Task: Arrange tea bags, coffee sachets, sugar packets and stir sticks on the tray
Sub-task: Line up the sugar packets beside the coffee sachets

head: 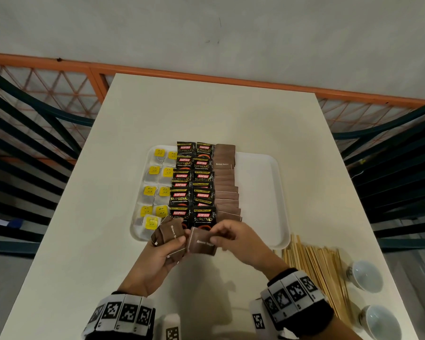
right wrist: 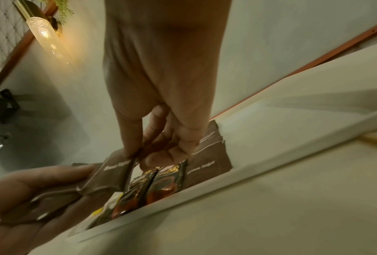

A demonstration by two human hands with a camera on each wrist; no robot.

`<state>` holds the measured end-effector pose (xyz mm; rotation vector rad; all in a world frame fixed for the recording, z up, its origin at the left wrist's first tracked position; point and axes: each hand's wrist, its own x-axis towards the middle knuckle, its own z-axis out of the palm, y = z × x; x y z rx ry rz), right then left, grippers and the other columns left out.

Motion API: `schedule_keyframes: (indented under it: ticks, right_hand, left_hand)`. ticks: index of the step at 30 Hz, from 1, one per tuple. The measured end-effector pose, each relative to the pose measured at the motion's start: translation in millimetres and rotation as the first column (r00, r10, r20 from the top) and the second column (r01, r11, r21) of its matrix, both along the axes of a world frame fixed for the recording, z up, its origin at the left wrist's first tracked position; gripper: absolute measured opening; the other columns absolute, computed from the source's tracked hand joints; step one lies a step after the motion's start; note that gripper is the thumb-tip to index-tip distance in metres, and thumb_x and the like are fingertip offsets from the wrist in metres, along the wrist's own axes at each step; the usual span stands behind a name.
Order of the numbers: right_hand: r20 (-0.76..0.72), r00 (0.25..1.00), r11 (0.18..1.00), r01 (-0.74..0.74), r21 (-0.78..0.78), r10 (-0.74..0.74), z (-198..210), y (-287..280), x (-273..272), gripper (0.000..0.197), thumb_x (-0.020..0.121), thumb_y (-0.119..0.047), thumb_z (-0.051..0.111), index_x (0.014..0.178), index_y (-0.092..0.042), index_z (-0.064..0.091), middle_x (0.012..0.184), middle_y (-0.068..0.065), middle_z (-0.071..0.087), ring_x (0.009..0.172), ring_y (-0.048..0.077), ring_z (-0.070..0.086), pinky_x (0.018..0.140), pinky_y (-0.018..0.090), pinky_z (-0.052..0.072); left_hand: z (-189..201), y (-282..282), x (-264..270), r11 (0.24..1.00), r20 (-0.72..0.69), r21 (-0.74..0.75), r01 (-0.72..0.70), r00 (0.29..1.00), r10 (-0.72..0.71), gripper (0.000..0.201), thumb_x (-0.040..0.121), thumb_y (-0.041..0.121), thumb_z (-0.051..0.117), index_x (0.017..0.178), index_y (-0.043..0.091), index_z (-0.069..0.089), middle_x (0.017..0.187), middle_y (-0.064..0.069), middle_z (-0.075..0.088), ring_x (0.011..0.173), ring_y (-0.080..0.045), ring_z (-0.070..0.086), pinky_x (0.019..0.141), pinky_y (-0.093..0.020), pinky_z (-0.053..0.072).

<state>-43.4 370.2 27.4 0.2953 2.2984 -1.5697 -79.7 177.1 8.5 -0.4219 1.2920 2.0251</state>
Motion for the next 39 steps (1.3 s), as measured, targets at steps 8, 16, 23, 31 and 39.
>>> schedule_keyframes:
  ticks: [8,16,23,31,39]
  right_hand:
    - [-0.081,0.979,0.962,0.197,0.187,-0.185,-15.1,43.0,-0.5,0.026,0.082,-0.010,0.067,0.073,-0.034,0.061,0.073,-0.011,0.064,0.062,-0.006,0.056,0.064,0.005,0.042]
    - [-0.091,0.995,0.909,0.083,0.409,-0.050,-24.8,41.5,-1.1,0.015,0.083,-0.015,0.066,0.097,-0.015,0.070,0.083,-0.010,0.057,0.070,-0.003,0.048,0.064,0.006,0.037]
    - [-0.210,0.978,0.852,0.126,0.508,-0.019,-31.4,29.2,-0.4,0.029,0.082,-0.023,0.067,0.110,-0.019,0.060,0.098,-0.008,0.045,0.094,0.010,0.047,0.084,0.016,0.038]
    - [-0.157,0.980,0.960,-0.074,0.271,0.120,7.6,-10.3,-12.0,0.049,0.092,-0.029,0.053,0.138,-0.030,0.038,0.121,-0.007,0.052,0.093,0.006,0.052,0.084,0.016,0.043]
    - [0.032,0.999,0.996,-0.024,0.090,0.021,-3.3,-18.4,-7.7,0.013,0.085,-0.028,0.064,0.080,-0.024,0.052,0.083,0.001,0.062,0.076,0.014,0.059,0.074,0.030,0.049]
  left_hand:
    - [2.5,-2.0,-1.3,0.990,0.090,0.122,-0.065,0.995,0.054,0.030,0.089,-0.002,0.045,0.113,0.009,0.059,0.092,-0.015,0.071,0.085,-0.027,0.072,0.067,-0.034,0.060]
    - [5.8,-1.2,-3.6,0.980,0.116,0.181,-0.083,0.991,0.062,0.034,0.089,0.003,0.038,0.118,0.007,0.057,0.102,-0.020,0.068,0.089,-0.031,0.070,0.069,-0.038,0.060]
    - [2.6,1.6,-2.5,0.999,0.049,0.034,0.006,0.999,-0.007,0.030,0.087,-0.003,0.049,0.109,0.012,0.062,0.089,-0.012,0.074,0.076,-0.025,0.072,0.070,-0.039,0.060]
    - [7.2,5.9,2.0,0.990,-0.037,-0.052,0.128,0.991,-0.130,0.043,0.075,0.001,0.067,0.114,0.019,0.062,0.100,-0.007,0.071,0.087,-0.020,0.068,0.060,-0.025,0.054]
    - [3.4,6.5,-1.3,0.999,-0.028,-0.021,0.033,0.999,-0.034,0.035,0.084,-0.002,0.057,0.112,0.018,0.061,0.108,-0.012,0.069,0.092,-0.023,0.069,0.066,-0.026,0.057]
